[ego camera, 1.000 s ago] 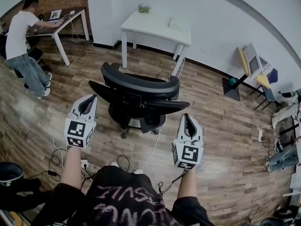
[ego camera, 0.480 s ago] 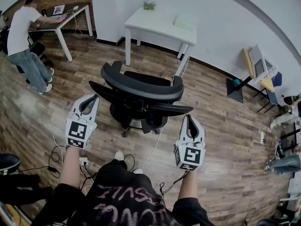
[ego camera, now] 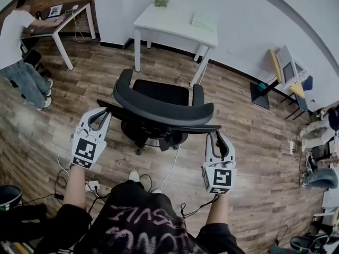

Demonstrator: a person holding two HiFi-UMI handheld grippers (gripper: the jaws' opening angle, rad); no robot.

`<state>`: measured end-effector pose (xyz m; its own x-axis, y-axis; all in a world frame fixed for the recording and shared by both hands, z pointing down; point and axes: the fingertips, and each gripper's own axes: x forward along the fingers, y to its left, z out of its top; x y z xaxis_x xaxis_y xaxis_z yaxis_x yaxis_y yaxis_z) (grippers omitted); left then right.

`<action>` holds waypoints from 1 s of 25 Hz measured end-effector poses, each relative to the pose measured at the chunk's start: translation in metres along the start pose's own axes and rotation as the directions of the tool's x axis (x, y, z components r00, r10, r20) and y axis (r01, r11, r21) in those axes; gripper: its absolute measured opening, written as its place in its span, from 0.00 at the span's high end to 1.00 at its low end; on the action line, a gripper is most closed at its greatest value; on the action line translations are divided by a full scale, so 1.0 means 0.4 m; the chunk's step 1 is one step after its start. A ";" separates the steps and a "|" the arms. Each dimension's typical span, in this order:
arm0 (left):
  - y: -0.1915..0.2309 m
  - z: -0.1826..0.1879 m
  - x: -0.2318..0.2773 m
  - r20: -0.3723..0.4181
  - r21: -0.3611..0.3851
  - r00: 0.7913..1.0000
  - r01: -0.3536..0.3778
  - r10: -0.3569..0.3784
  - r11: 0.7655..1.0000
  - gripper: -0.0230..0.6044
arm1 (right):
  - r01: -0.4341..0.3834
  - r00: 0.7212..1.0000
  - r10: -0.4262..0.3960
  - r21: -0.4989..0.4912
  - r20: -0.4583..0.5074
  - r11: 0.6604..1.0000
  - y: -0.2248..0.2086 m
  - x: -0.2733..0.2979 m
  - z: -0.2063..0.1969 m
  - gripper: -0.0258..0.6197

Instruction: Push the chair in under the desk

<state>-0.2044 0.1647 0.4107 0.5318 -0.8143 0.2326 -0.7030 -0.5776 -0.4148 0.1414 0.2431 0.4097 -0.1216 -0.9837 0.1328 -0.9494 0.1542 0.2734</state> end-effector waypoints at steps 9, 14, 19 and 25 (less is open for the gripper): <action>-0.001 -0.033 0.036 -0.052 0.143 0.991 0.132 -0.125 0.981 0.84 | -0.054 0.996 0.046 -0.103 -0.079 0.993 0.040 0.026 -0.010 0.69; -0.005 -0.042 0.042 -0.079 0.203 0.981 0.192 -0.179 0.960 0.75 | -0.106 0.986 0.076 -0.207 -0.149 0.973 0.063 0.034 -0.024 0.64; -0.019 -0.054 0.051 -0.133 0.266 0.970 0.234 -0.205 0.935 0.67 | -0.188 0.968 0.127 -0.290 -0.216 0.938 0.082 0.040 -0.048 0.59; -0.049 -0.067 0.066 -0.224 0.358 0.947 0.302 -0.232 0.884 0.64 | -0.241 0.954 0.151 -0.365 -0.258 0.899 0.056 0.056 -0.063 0.58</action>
<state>-0.1894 0.1531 0.4486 0.5608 -0.6494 0.5135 -0.2917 -0.7355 -0.6115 0.1246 0.2270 0.4429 -0.1850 -0.8912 0.4142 -0.7188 0.4101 0.5614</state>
